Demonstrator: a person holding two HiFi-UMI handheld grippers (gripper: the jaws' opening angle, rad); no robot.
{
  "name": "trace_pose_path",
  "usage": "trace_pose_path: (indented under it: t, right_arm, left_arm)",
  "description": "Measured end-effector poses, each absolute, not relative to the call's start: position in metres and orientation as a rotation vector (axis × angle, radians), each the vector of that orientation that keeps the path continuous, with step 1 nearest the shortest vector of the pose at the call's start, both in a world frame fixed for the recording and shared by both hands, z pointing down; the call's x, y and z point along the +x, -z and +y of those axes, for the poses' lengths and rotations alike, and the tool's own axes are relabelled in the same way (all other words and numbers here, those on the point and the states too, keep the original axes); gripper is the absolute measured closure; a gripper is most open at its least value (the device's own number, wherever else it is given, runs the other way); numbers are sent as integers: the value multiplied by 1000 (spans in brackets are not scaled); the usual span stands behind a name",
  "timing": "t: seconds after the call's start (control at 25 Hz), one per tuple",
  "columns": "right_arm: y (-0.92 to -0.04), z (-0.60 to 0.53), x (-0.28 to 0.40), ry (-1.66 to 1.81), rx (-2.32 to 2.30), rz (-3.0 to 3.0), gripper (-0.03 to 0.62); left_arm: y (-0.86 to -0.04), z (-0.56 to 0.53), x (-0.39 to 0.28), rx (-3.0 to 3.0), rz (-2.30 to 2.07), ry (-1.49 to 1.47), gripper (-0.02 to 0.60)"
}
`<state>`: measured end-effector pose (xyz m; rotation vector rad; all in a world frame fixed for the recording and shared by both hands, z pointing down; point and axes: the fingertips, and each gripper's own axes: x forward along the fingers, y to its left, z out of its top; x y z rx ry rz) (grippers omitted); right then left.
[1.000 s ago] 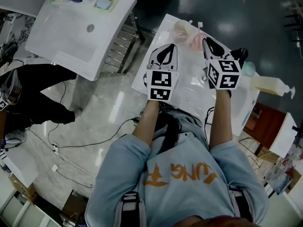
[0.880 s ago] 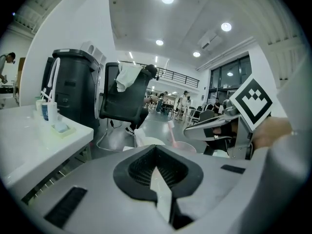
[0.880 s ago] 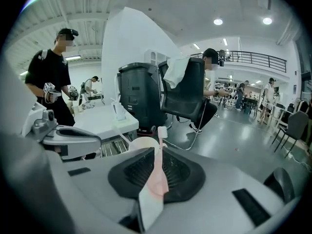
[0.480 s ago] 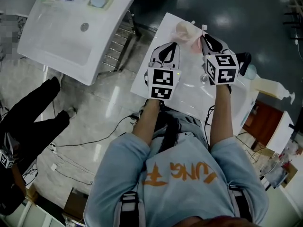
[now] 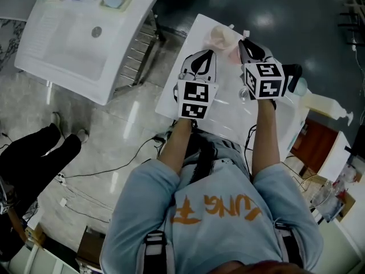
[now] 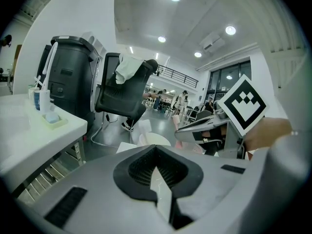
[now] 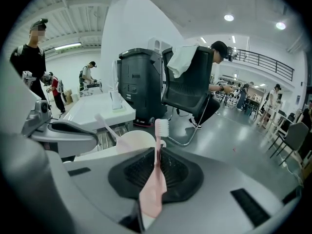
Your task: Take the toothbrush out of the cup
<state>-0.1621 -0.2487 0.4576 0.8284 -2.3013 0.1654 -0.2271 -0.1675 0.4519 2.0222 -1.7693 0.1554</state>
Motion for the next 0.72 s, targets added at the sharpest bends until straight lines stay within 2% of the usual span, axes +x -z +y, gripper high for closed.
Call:
trace_pose_path:
  t: [0.72]
  right_arm:
    - [-407,-234,-142,-117,926,-2412,553]
  left_arm:
    - [-439,-164,-212,2055,-1783,-135,574]
